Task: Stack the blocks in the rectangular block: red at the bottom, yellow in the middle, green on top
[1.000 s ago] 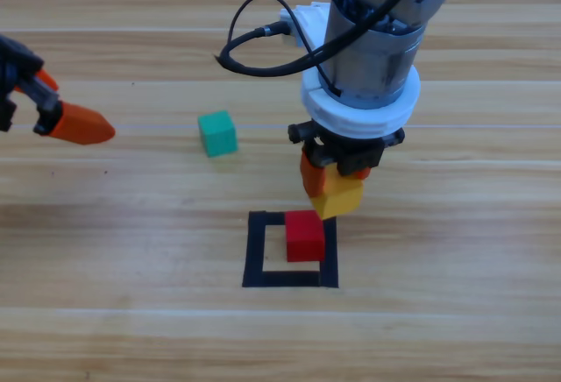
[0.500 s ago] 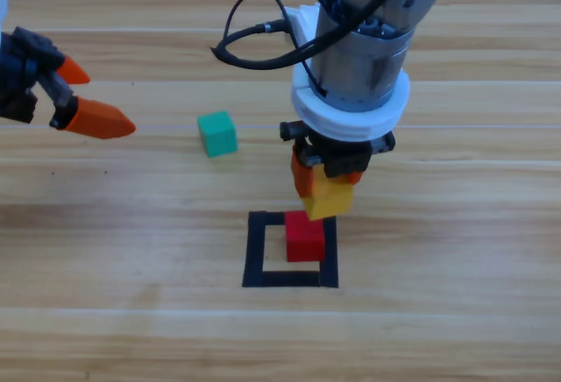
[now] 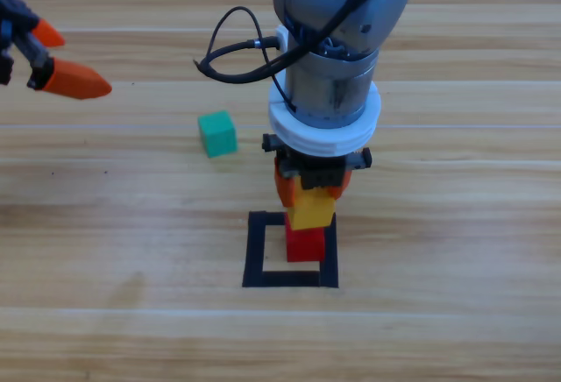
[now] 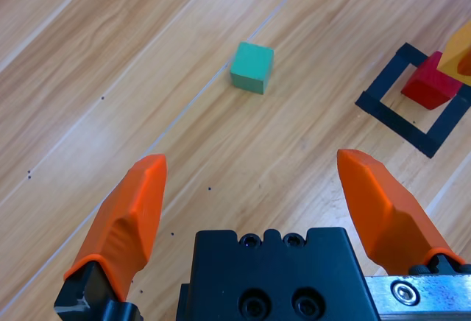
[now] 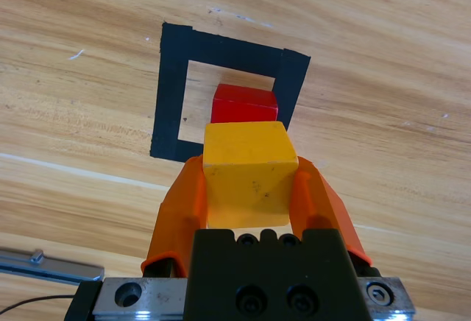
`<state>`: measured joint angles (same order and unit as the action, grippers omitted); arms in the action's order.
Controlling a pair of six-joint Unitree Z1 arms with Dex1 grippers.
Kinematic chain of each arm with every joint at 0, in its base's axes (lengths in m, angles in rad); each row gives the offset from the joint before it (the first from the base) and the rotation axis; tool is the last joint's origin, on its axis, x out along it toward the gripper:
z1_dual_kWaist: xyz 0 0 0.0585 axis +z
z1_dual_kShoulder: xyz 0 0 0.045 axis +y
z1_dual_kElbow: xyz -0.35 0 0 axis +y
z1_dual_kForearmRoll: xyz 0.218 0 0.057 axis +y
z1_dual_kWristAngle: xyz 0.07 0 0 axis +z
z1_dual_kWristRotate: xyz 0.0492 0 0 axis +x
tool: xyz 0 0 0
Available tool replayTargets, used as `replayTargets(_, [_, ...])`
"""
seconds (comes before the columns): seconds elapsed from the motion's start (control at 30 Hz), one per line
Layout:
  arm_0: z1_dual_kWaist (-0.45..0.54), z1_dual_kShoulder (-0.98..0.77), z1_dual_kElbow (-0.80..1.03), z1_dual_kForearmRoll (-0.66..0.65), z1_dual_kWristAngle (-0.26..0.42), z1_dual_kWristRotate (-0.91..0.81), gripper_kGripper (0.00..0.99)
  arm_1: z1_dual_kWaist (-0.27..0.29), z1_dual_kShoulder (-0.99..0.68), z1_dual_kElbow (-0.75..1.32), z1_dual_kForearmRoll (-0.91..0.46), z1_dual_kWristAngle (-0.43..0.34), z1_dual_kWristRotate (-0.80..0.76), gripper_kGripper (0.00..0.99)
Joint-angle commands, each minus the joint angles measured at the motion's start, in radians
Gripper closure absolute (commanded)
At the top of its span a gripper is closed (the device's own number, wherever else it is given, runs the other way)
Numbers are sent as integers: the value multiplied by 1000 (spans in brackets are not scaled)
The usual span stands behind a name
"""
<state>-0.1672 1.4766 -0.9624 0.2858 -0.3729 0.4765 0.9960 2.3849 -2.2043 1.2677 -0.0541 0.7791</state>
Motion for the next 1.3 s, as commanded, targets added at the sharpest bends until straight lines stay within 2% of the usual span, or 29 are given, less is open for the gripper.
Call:
replayTargets(0.03, [49,21,13,16,-18,14,0,24,88,-14,16,-18,19,970])
replayTargets(0.6, [51,24,36,12,-54,11,0,24,154,-97,59,-33,17,970])
replayTargets(0.7, [51,27,34,10,-57,13,0,24,154,-95,64,-39,19,946])
replayTargets(0.73, [51,27,36,10,-57,13,0,24,151,-97,65,-39,19,804])
replayTargets(0.77, [51,27,34,10,-57,13,0,24,146,-97,68,-43,23,531])
replayTargets(0.8, [52,30,34,10,-61,13,0,24,140,-97,70,-44,23,189])
replayTargets(0.83, [54,31,34,10,-63,13,0,24,128,-97,70,-46,22,54])
replayTargets(0.93, [58,33,33,10,-66,13,0,24,80,-100,70,-47,14,2])
replayTargets(1.07, [64,40,30,10,-73,13,0,24,-7,-110,71,-61,-4,0])
replayTargets(1.17, [64,59,16,7,-73,14,0,24,-99,-100,93,-101,-4,0])
replayTargets(1.3, [64,159,-88,22,-73,11,0,9,-248,-23,94,-122,-20,0])
